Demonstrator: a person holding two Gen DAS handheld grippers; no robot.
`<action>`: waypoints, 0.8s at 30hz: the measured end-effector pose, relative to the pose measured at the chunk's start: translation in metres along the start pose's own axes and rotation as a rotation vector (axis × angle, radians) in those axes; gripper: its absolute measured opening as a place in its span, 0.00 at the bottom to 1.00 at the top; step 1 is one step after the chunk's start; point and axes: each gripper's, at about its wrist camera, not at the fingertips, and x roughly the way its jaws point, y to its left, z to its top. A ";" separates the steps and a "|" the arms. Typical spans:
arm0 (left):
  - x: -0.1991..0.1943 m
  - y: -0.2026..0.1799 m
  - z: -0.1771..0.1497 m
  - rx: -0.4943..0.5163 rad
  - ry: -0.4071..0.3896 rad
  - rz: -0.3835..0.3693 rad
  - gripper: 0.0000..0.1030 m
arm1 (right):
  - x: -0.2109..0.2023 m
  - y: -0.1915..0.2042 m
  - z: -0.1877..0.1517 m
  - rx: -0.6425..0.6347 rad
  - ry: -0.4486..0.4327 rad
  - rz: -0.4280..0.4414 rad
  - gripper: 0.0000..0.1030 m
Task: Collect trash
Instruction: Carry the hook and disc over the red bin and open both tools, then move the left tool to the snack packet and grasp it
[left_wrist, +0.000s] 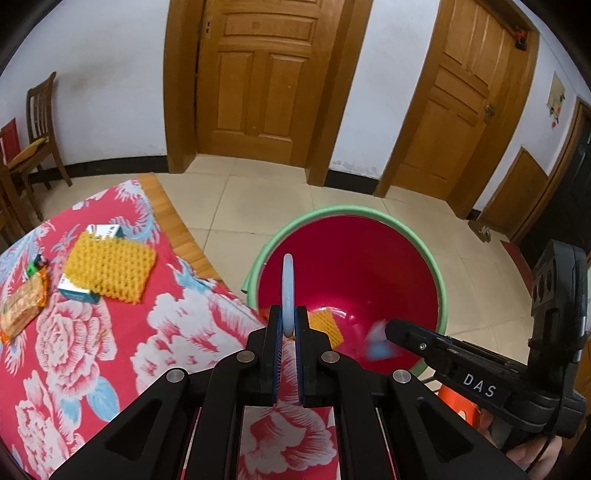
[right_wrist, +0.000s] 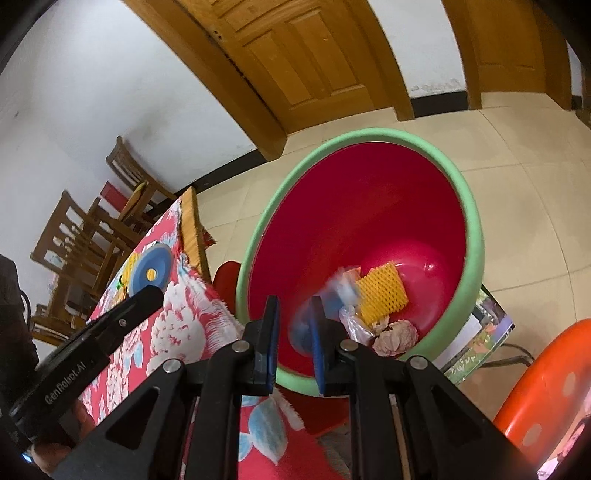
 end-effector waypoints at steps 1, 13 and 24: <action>0.003 -0.002 0.000 0.002 0.005 -0.004 0.05 | -0.001 -0.001 0.000 0.007 -0.001 0.000 0.18; 0.032 -0.027 0.001 0.055 0.057 -0.040 0.05 | -0.021 -0.011 0.005 0.039 -0.064 -0.019 0.20; 0.028 -0.021 0.003 0.041 0.053 -0.025 0.21 | -0.030 -0.012 0.008 0.048 -0.086 -0.028 0.23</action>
